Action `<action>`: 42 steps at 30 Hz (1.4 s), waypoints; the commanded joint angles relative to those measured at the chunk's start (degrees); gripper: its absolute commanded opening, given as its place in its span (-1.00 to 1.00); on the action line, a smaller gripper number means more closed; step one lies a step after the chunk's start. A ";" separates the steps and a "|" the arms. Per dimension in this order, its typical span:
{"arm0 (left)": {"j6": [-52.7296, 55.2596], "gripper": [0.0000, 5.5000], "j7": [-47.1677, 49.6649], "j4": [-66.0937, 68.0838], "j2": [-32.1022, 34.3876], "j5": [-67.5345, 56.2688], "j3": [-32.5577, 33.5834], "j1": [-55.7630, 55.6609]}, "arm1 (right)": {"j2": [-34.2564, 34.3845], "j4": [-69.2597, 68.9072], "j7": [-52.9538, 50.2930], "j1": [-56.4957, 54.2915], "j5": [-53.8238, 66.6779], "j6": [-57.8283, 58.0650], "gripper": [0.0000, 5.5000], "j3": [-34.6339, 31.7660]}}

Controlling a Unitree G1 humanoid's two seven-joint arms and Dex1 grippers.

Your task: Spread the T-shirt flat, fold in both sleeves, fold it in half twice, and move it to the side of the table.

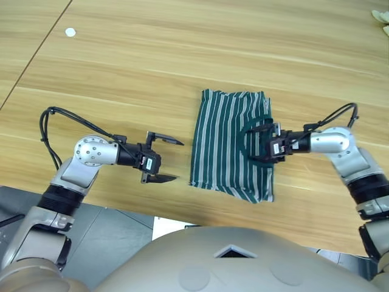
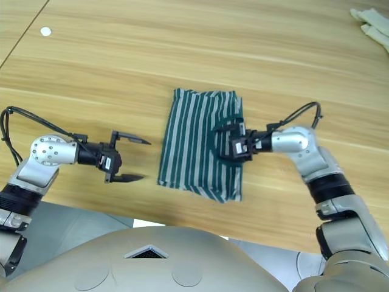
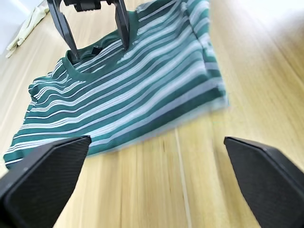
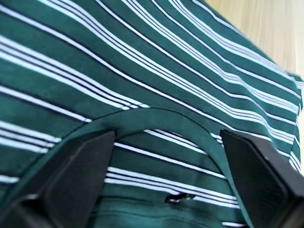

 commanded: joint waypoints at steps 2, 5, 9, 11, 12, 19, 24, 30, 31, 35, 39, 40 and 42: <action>0.10 0.89 -0.08 -2.37 1.60 -1.12 1.27 1.67 | -1.85 0.34 2.98 2.60 -2.32 1.46 0.48 1.48; 0.03 0.89 0.00 -2.62 1.98 -1.20 1.88 2.27 | -0.34 -3.60 1.95 2.74 0.34 1.83 0.48 0.26; -0.08 0.89 0.30 -2.96 1.81 -1.27 2.25 1.94 | 1.84 -10.29 -1.11 2.56 4.82 3.99 0.48 -3.45; 0.24 0.89 0.03 -3.45 1.61 -1.35 1.95 1.70 | 3.29 -11.81 -4.41 1.06 5.19 4.89 0.48 -6.32; 0.49 0.89 -0.32 -3.73 1.66 -1.50 1.71 1.80 | 4.02 -12.17 -5.88 0.24 5.22 5.10 0.48 -7.48; 0.76 0.89 -3.01 -2.99 1.45 0.65 -1.91 1.35 | -1.97 -20.93 -1.70 7.83 6.64 7.00 0.48 -9.01; 0.54 0.89 -3.93 -2.92 -0.33 1.40 -4.24 -0.11 | -11.15 -25.32 4.72 20.19 6.42 4.21 0.48 -9.03; -0.60 0.89 -3.60 -1.55 -2.31 1.87 -5.68 -1.91 | -14.61 -29.84 6.17 27.65 8.95 3.17 0.48 -11.06; -0.81 0.89 -3.39 -1.37 -2.69 1.93 -5.90 -2.04 | -14.54 -30.18 6.40 28.24 8.65 3.14 0.48 -10.65; -1.65 0.89 -3.71 -0.25 -3.33 2.00 -6.72 -2.45 | -13.61 -29.28 6.58 29.34 6.04 3.00 0.48 -8.44; -1.78 0.89 -4.57 0.23 -3.67 1.65 -7.46 -2.89 | -13.67 -27.61 6.62 29.60 3.72 2.71 0.48 -6.61; -1.75 0.89 -4.70 0.22 -3.73 1.49 -7.61 -2.95 | -13.82 -27.56 6.67 29.84 3.42 2.64 0.48 -6.36; -1.77 0.89 -4.92 0.30 -3.91 1.25 -7.83 -3.07 | -14.07 -27.48 6.49 30.03 2.73 2.82 0.48 -6.12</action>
